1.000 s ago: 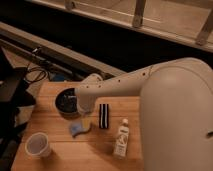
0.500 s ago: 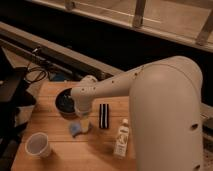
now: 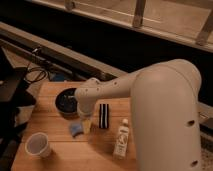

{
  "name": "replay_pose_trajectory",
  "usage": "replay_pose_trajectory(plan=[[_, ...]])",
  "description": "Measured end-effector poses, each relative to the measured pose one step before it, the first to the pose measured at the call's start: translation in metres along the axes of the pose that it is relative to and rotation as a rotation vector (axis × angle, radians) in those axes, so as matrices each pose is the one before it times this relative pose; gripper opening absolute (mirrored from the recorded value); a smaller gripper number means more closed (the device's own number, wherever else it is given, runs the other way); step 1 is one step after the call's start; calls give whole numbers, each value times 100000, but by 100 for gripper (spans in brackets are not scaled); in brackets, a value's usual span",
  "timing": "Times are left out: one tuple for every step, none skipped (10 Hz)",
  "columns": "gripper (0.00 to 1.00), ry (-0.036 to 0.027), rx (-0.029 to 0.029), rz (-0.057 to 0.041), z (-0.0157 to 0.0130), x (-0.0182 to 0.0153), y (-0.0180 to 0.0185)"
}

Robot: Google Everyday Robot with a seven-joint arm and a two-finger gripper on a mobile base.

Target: Place the white sponge in the ceramic bowl

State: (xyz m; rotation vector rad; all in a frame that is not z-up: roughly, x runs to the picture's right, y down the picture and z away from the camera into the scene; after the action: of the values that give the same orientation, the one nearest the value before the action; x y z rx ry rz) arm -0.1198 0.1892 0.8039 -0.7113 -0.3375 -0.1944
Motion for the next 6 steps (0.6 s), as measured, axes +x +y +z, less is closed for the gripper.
replay_pose_trajectory(plan=[[80, -2319, -1663, 1090, 1165, 373, 211], [80, -1464, -986, 388, 547, 85, 5], [80, -1698, -1491, 35, 882, -111, 41], [80, -1518, -1062, -133, 632, -282, -50], [80, -1635, -1471, 401, 834, 54, 56], [80, -1885, -1427, 1172, 925, 197, 107]])
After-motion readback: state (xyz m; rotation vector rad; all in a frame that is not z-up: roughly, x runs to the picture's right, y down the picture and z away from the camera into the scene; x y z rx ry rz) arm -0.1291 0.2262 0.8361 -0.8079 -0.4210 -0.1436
